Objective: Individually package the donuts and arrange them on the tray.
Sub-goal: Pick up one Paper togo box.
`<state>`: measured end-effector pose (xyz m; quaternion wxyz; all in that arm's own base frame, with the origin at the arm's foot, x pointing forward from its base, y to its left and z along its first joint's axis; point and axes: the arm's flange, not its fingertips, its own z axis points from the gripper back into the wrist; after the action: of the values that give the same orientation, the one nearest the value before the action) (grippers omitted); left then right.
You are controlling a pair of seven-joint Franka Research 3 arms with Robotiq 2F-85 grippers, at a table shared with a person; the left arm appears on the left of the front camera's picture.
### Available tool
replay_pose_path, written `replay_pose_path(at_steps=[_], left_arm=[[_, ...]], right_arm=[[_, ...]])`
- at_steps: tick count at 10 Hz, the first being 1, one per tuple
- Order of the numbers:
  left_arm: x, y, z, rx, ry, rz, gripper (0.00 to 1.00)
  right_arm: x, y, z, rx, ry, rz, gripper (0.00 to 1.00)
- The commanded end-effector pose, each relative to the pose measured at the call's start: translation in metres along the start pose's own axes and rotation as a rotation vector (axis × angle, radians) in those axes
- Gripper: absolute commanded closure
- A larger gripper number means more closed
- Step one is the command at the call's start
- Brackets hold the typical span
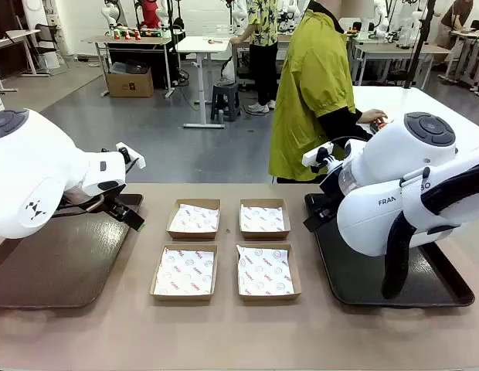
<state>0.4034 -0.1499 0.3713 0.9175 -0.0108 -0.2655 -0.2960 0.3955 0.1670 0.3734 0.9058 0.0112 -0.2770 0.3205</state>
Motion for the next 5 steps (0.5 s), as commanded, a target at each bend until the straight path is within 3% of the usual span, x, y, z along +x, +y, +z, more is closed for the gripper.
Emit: replay_pose_path(at_steps=[1,5], left_arm=[[0.0,-0.0001,0.0001,0.0,0.0,0.0,0.0],[0.0,-0.0001,0.0001,0.0,0.0,0.0,0.0]], right_arm=[[0.0,0.0,0.0,0.0,0.0,0.0,0.0],[0.0,0.0,0.0,0.0,0.0,0.0,0.0]])
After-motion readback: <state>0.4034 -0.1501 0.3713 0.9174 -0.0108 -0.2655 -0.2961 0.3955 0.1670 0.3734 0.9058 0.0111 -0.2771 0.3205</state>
